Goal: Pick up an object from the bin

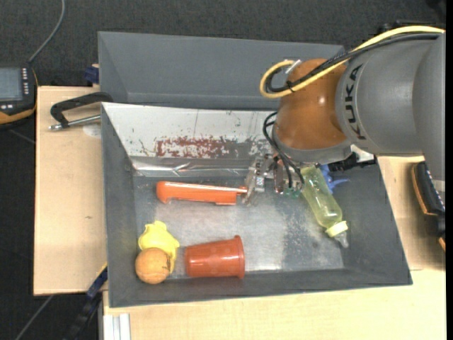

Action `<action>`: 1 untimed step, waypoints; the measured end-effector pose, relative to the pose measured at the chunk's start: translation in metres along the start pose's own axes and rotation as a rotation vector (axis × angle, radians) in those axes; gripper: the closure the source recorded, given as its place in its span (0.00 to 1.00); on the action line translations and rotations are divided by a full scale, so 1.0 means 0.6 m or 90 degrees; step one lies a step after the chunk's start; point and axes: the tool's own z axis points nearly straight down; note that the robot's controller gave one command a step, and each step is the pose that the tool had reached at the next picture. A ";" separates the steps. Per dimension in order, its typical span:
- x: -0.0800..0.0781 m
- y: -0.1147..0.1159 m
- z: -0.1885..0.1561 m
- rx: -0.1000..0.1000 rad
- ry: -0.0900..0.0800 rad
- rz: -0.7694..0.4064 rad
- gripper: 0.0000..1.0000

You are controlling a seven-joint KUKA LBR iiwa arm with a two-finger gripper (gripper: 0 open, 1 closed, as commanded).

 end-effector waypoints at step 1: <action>-0.022 0.010 -0.046 -0.001 -0.005 0.042 1.00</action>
Offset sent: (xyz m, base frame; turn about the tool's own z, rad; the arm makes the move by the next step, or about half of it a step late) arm 0.0123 0.0038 0.0268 0.0340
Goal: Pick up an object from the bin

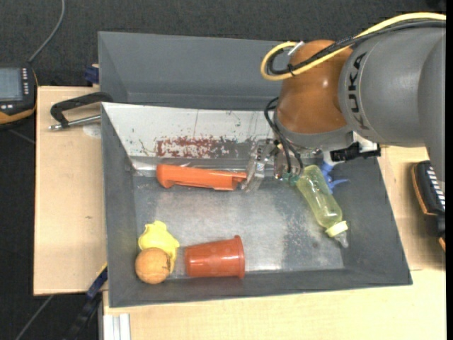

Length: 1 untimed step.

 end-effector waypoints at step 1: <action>-0.014 0.010 -0.014 0.000 0.002 -0.002 1.00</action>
Offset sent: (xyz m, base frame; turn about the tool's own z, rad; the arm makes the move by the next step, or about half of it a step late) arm 0.0032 0.0121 0.0403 -0.0090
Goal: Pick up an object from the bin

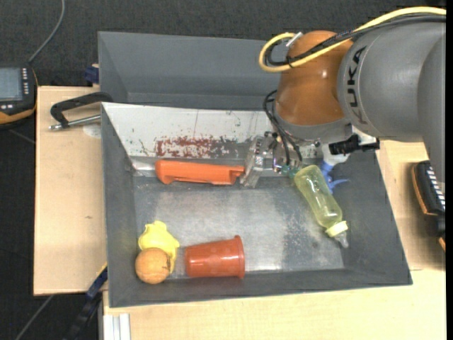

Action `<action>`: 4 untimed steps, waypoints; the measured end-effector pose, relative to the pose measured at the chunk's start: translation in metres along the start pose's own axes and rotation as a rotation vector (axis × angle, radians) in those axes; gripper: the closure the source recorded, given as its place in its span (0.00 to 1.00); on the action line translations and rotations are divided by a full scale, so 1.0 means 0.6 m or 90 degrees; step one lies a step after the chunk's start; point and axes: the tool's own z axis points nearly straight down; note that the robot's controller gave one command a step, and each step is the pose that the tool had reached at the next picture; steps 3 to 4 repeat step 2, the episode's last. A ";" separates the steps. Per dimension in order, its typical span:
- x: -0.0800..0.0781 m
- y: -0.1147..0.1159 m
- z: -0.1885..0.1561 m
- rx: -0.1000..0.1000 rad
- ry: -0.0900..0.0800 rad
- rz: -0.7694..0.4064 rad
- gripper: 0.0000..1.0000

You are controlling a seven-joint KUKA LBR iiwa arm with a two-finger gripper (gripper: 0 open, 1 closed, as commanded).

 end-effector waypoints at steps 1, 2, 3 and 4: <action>0.010 0.012 -0.055 -0.002 -0.005 -0.005 1.00; 0.016 0.032 -0.108 -0.001 -0.003 0.012 1.00; 0.016 0.032 -0.108 -0.001 -0.003 0.012 1.00; 0.016 0.032 -0.108 -0.001 -0.003 0.012 1.00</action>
Offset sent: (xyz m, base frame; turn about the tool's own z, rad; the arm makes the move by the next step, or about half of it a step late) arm -0.0073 0.0246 0.0760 0.0288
